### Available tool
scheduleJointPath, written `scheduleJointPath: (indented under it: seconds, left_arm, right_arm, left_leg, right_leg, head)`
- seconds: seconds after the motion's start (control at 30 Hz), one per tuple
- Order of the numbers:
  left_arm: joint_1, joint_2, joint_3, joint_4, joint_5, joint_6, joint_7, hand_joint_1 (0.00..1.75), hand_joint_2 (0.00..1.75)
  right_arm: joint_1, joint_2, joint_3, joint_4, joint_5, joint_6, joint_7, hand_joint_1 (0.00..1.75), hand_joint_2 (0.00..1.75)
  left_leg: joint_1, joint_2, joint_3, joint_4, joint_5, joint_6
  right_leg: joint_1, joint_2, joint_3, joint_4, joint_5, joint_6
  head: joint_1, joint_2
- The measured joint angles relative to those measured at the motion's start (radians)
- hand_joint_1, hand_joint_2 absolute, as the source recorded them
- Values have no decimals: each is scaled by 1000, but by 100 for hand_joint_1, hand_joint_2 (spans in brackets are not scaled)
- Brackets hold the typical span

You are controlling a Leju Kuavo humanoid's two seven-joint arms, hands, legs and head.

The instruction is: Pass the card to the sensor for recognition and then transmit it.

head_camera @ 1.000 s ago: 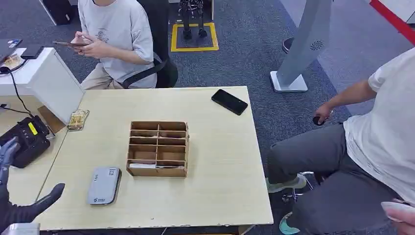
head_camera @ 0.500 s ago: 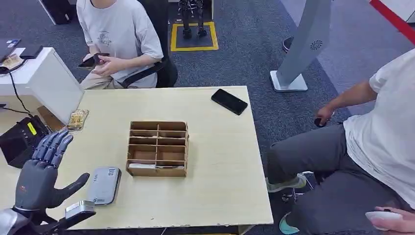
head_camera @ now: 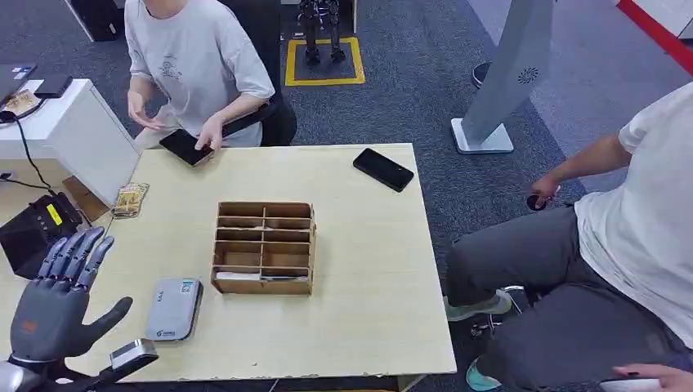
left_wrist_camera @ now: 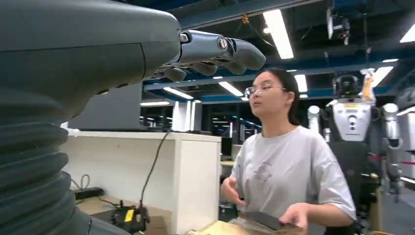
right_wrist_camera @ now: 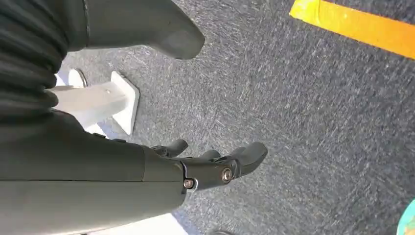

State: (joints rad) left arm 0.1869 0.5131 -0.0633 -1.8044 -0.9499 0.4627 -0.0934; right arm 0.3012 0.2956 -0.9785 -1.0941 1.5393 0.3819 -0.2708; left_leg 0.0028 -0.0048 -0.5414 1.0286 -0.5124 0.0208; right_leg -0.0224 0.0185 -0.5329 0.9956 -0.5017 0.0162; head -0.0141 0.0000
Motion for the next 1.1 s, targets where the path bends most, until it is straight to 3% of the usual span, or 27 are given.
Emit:
scheduleJointPath:
  seconds: [0.27,0.6,1.1]
  left_arm:
    - [-21,-13,17,37,-84,-4,111,0,175]
    - [-32,-19,32,65,-90,-9,140,0,175]
    - [-33,-29,58,86,-84,-6,137,0,175]
  right_arm:
    - [-1,0,5,3,0,5,0,0,175]
    - [-2,0,5,4,0,7,-3,0,175]
    - [-11,-13,5,32,0,-18,-10,0,175]
  left_leg:
    - [0,0,0,0,0,0]
    - [0,0,0,0,0,0]
    - [0,0,0,0,0,0]
  right_leg:
    - [0,0,0,0,0,0]
    - [0,0,0,0,0,0]
    - [0,0,0,0,0,0]
  head:
    - [0,0]
    - [0,0]
    - [0,0]
